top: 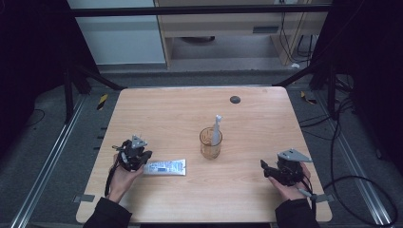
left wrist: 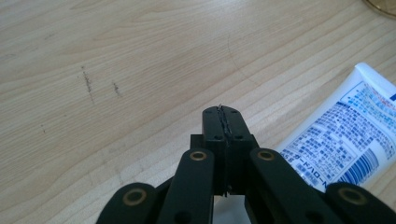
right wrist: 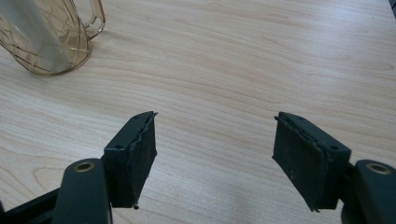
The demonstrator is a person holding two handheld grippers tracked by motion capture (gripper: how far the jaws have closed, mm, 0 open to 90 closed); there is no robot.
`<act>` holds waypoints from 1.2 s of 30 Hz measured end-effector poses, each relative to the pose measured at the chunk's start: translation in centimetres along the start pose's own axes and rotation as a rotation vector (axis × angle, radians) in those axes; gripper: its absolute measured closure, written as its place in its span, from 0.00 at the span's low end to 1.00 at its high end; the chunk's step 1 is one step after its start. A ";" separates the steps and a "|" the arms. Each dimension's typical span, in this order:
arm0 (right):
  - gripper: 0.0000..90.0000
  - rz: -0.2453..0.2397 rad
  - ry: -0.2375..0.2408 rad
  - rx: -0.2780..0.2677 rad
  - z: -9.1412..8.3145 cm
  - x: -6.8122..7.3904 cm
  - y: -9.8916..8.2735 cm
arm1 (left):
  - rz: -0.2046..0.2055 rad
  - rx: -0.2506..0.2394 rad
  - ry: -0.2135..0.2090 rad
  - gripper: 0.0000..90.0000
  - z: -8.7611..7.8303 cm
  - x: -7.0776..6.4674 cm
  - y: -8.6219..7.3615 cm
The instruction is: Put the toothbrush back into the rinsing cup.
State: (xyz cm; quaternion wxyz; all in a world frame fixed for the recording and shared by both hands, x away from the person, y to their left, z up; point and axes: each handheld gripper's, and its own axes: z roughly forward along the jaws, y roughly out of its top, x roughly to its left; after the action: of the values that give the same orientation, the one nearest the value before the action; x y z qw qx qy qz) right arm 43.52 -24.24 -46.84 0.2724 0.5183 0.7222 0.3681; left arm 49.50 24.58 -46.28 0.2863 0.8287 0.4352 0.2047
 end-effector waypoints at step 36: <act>0.30 0.026 -0.015 -0.009 -0.6 -0.6 0.0 | -0.030 0.008 -0.012 0.98 -3.1 -2.1 -3.1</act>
State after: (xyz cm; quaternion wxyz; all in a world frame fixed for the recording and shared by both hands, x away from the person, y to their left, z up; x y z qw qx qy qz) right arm 43.25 -24.96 -46.48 0.2752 0.5292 0.7116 0.3711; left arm 44.68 25.12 -46.21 0.2884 0.8245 0.4465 0.1939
